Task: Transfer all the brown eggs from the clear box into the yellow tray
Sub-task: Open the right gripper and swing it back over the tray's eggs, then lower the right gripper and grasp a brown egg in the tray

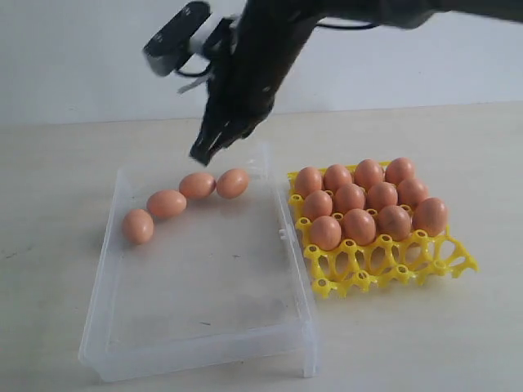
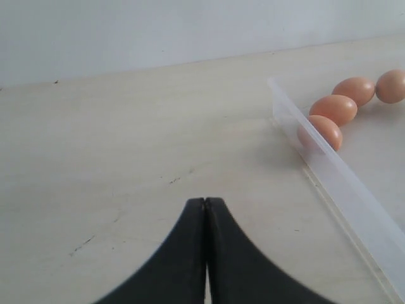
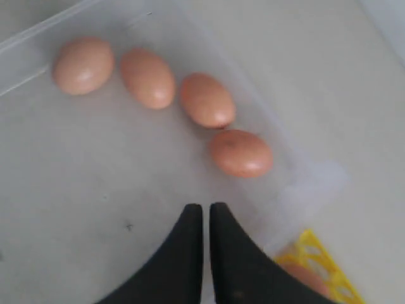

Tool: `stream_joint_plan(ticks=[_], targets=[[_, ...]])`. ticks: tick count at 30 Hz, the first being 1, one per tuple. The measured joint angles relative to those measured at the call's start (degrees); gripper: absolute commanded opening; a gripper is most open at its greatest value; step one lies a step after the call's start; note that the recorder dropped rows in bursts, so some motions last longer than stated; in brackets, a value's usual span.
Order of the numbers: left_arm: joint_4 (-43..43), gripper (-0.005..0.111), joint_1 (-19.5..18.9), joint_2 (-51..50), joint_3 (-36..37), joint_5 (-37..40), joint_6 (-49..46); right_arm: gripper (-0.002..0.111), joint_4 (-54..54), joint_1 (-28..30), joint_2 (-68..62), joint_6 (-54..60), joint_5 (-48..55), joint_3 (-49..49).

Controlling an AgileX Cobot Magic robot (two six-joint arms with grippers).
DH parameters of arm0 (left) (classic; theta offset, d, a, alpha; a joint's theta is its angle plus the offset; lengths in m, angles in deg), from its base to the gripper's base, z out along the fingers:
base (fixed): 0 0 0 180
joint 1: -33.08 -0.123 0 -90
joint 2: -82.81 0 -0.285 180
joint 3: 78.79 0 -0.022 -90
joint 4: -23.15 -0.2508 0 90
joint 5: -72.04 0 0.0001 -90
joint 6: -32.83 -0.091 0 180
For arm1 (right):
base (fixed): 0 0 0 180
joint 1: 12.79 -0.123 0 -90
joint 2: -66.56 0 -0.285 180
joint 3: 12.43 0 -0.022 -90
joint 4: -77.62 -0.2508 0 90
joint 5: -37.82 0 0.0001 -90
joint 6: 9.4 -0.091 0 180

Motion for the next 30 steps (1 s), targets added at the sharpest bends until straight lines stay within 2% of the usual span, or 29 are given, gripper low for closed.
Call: stream_joint_plan(ticks=[5, 8, 13, 15, 18, 21, 30], targets=[[0.00, 0.000, 0.00, 0.00, 0.00, 0.00, 0.00, 0.046, -13.61, -1.30, -9.44, -7.07, 0.64, -7.64], [0.00, 0.000, 0.00, 0.00, 0.00, 0.00, 0.00, 0.055, -16.03, -1.41, -14.31, -9.57, 0.63, -13.06], [0.00, 0.000, 0.00, 0.00, 0.00, 0.00, 0.00, 0.057, -10.63, -1.63, -19.97, 5.42, 6.04, -18.45], [0.00, 0.000, 0.00, 0.00, 0.00, 0.00, 0.00, 0.057, -10.12, -1.76, -20.73, 13.05, 5.75, -18.67], [0.00, 0.000, 0.00, 0.00, 0.00, 0.00, 0.00, 0.065, -10.23, -1.87, -21.41, 20.81, 2.78, -18.80], [0.00, 0.000, 0.00, 0.00, 0.00, 0.00, 0.00, 0.071, -10.24, -1.87, -22.21, 23.41, -1.62, -18.90], [0.00, 0.000, 0.00, 0.00, 0.00, 0.00, 0.00, 0.070, -10.45, -1.87, -26.55, 25.52, -6.41, -18.90]])
